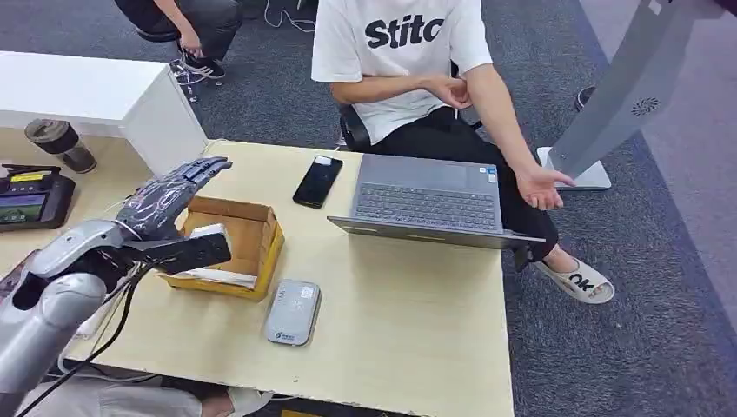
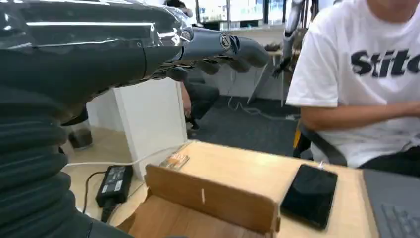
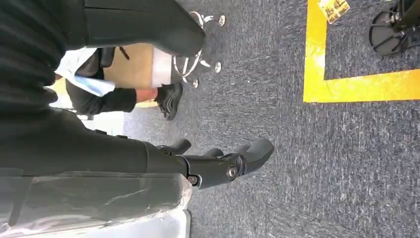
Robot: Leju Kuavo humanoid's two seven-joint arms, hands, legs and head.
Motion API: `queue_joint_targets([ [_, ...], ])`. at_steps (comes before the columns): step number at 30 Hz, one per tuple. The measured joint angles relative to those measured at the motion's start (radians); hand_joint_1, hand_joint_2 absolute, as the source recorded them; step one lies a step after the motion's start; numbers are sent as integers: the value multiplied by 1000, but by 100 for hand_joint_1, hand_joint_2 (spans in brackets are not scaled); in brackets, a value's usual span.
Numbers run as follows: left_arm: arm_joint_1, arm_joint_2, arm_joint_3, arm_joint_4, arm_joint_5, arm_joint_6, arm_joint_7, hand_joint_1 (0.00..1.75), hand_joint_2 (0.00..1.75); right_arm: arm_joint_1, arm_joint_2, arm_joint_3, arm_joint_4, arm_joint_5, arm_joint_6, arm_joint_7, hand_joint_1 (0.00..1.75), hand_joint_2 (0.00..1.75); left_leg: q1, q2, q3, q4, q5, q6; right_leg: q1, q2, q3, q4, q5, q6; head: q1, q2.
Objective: Pass the card to the sensor for recognition and then transmit it.
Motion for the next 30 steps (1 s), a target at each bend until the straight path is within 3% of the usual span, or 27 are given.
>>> queue_joint_targets([
  [6,-46,143,-12,0,153,-91,32,0,175,0,-11,0,-8,26,0,-7,0,175,1,1,0,0,0,0,0,1,-1,0,0,0,0,0],
  [9,-44,176,-13,0,164,-96,40,0,175,-1,-14,0,-13,38,0,-13,0,175,1,0,0,0,0,0,0,0,0,0,0,0,0,0],
  [17,46,181,-42,0,86,-46,42,0,175,-6,-15,0,-25,38,0,-14,0,175,0,1,0,0,0,0,0,0,0,0,0,0,0,0],
  [26,65,179,-47,0,77,-44,42,0,175,-8,-15,0,-31,37,0,-7,0,175,0,0,0,0,0,0,0,1,0,0,0,0,0,0],
  [30,95,139,-48,15,-11,-2,38,0,175,-8,-15,0,-32,37,0,12,0,175,0,0,0,0,0,0,0,0,0,0,0,0,0,0],
])
